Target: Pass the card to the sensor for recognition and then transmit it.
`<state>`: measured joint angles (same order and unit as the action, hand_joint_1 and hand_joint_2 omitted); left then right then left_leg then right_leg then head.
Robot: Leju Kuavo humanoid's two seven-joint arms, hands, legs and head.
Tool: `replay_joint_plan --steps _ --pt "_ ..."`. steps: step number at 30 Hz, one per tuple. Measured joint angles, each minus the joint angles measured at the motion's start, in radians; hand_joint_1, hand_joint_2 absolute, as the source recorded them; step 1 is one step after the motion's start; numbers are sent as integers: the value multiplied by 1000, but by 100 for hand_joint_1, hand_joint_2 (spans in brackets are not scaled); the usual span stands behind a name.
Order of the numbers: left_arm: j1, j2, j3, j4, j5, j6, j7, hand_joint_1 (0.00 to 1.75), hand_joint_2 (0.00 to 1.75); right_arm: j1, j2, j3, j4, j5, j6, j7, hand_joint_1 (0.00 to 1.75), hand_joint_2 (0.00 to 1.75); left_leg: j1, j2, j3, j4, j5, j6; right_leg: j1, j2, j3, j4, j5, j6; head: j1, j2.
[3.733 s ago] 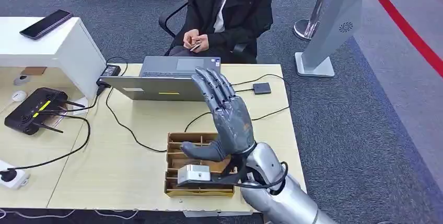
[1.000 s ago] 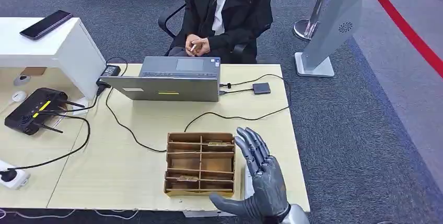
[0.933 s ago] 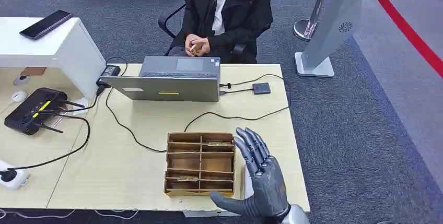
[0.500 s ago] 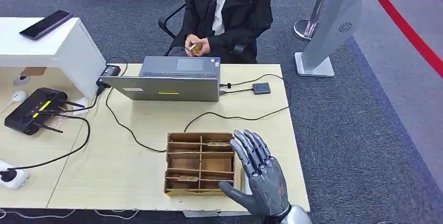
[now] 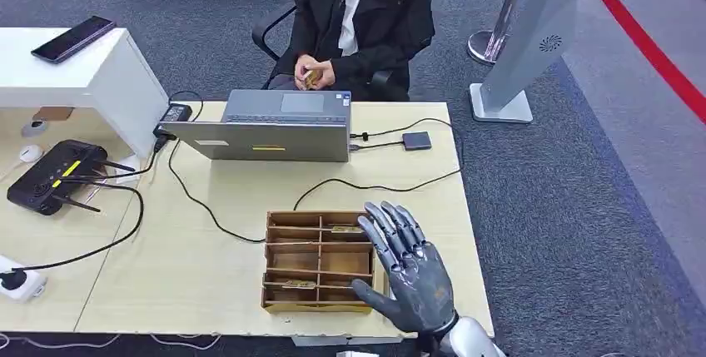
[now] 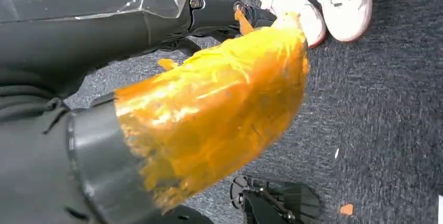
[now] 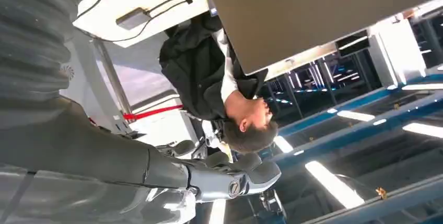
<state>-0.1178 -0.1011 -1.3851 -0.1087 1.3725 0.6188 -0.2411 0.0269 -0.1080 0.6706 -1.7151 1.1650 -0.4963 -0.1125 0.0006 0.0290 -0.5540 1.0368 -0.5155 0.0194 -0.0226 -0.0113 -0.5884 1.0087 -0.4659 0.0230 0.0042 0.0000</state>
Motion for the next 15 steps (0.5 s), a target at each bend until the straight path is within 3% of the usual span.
replay_joint_plan --steps 15 --pt "-1 2 -42 0 -28 -18 6 0 0 -93 0 24 87 19 73 51 0 175 0 0 0 0 0 0 0 0 0 0 0 0 0 0"
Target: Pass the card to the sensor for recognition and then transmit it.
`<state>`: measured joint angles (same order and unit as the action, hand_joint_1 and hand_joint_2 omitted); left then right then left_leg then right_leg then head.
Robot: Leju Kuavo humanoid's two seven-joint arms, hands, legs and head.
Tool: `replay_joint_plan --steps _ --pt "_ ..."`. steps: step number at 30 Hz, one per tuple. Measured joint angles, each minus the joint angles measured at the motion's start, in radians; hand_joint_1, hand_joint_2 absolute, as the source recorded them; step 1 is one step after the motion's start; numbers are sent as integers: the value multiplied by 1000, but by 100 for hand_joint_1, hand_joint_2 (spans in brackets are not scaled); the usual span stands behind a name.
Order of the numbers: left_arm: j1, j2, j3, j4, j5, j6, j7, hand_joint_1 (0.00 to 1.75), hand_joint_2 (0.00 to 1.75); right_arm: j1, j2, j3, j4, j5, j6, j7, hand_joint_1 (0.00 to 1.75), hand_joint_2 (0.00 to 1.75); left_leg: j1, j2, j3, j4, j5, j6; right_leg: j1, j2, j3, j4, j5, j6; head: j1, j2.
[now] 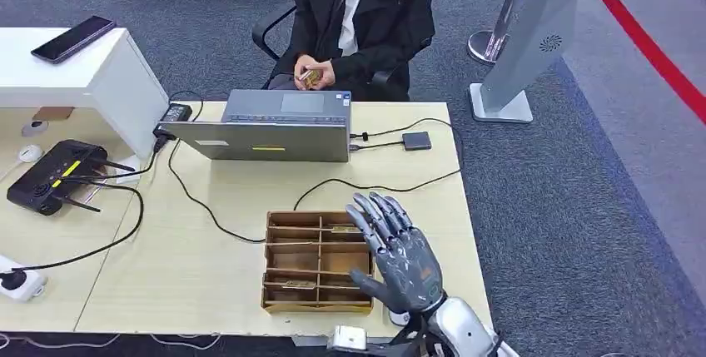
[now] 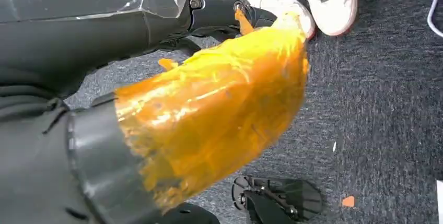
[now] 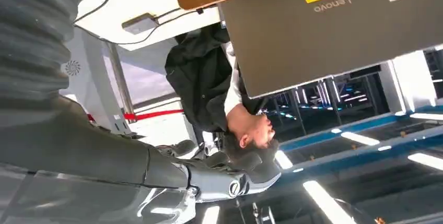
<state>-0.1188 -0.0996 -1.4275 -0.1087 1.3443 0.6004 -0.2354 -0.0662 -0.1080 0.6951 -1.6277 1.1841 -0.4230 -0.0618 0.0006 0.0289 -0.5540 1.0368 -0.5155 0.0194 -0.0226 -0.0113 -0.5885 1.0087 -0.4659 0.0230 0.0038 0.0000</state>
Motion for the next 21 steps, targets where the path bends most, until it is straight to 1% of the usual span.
replay_joint_plan --steps 5,10,21 --pt "0 0 -5 0 -6 -5 3 0 0 -28 0 9 34 3 24 16 0 175 0 0 0 0 0 0 0 0 0 0 0 0 0 0" --pt "-1 4 -19 0 -13 -27 3 0 0 -54 0 21 68 3 38 26 0 175 0 0 0 0 0 0 0 0 0 0 0 0 0 0" --pt "-1 8 -36 0 -19 -31 5 0 0 -88 4 37 116 6 77 44 0 175 0 0 0 0 0 0 0 0 0 0 0 0 0 0"
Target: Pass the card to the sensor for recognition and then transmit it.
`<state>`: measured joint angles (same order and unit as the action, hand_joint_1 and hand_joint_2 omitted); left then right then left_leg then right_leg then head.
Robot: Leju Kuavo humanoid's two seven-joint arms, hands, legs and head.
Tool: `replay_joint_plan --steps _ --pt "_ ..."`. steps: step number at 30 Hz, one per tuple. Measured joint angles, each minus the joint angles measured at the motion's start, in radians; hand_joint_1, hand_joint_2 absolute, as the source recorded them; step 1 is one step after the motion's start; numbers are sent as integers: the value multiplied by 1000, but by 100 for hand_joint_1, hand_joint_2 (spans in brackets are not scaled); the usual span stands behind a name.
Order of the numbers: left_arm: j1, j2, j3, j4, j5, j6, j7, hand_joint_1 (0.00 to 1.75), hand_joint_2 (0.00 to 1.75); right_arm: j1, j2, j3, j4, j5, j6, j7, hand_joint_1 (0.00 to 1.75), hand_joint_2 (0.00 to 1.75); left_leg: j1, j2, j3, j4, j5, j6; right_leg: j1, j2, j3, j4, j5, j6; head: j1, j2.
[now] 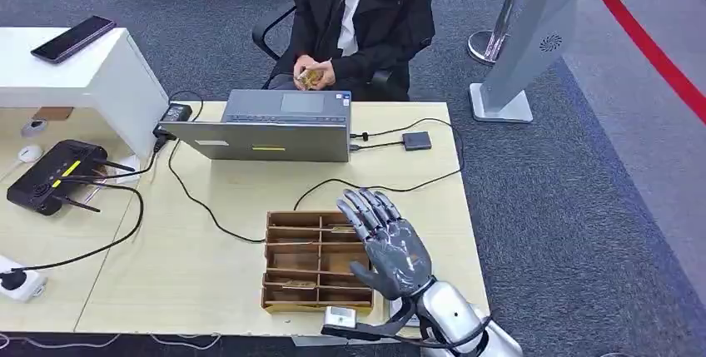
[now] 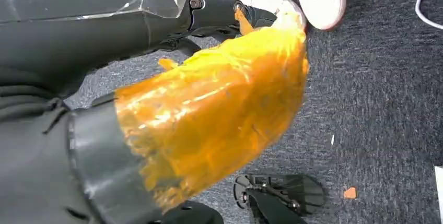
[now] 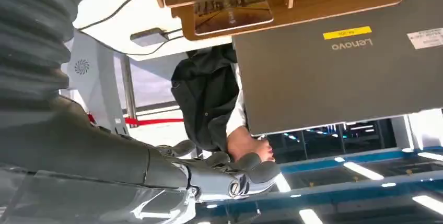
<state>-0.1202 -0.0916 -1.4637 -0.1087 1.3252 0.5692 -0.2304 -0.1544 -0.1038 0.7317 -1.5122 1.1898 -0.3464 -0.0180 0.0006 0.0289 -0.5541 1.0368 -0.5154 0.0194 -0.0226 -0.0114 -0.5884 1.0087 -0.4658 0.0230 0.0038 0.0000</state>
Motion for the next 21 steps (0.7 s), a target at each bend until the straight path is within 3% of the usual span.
replay_joint_plan --steps 21 --pt "-3 0 -23 0 -6 -2 2 0 0 -36 27 14 52 -29 34 8 2 175 0 0 0 0 0 0 0 0 0 0 0 0 0 0"
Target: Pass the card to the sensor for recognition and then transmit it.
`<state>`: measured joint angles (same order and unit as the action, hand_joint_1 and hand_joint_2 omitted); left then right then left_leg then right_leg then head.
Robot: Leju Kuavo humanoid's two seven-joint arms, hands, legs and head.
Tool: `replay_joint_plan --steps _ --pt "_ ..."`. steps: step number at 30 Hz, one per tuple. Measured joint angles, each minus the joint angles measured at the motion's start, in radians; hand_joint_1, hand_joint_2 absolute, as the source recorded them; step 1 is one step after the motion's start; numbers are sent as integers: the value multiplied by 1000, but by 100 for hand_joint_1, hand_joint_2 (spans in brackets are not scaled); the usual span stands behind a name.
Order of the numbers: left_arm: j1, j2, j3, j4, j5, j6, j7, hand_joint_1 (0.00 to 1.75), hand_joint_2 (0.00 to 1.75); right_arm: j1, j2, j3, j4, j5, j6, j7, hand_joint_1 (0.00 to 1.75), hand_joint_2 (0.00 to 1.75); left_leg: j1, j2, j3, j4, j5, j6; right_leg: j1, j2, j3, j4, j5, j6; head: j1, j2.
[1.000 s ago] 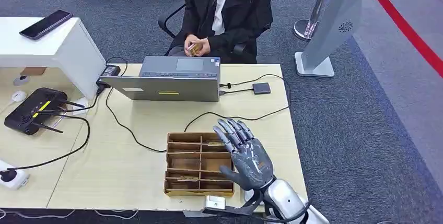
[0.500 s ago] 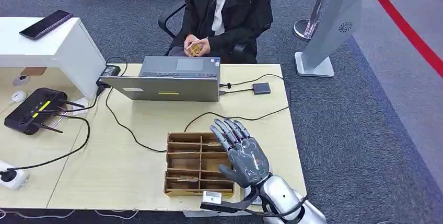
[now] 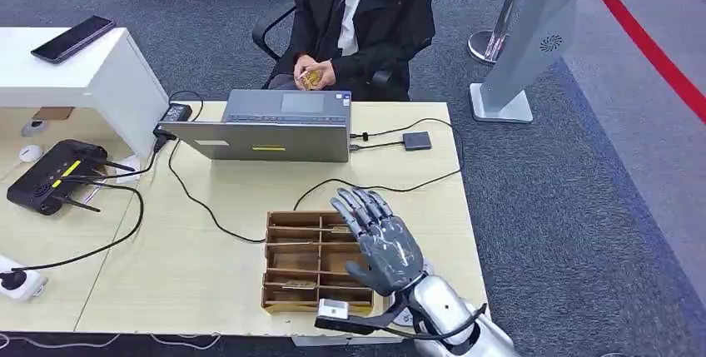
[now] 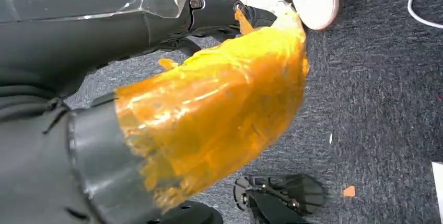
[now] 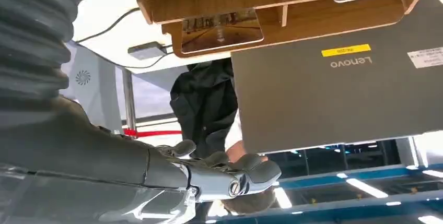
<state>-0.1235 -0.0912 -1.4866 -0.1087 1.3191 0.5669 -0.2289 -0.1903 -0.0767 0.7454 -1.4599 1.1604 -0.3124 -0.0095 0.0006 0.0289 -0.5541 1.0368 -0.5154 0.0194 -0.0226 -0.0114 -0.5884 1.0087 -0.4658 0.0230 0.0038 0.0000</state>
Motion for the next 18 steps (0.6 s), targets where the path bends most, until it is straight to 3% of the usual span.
replay_joint_plan --steps 18 --pt "-3 0 -10 0 -1 -2 0 0 0 -21 10 4 23 -15 13 3 12 175 0 0 0 0 0 0 0 0 0 0 0 0 0 0"
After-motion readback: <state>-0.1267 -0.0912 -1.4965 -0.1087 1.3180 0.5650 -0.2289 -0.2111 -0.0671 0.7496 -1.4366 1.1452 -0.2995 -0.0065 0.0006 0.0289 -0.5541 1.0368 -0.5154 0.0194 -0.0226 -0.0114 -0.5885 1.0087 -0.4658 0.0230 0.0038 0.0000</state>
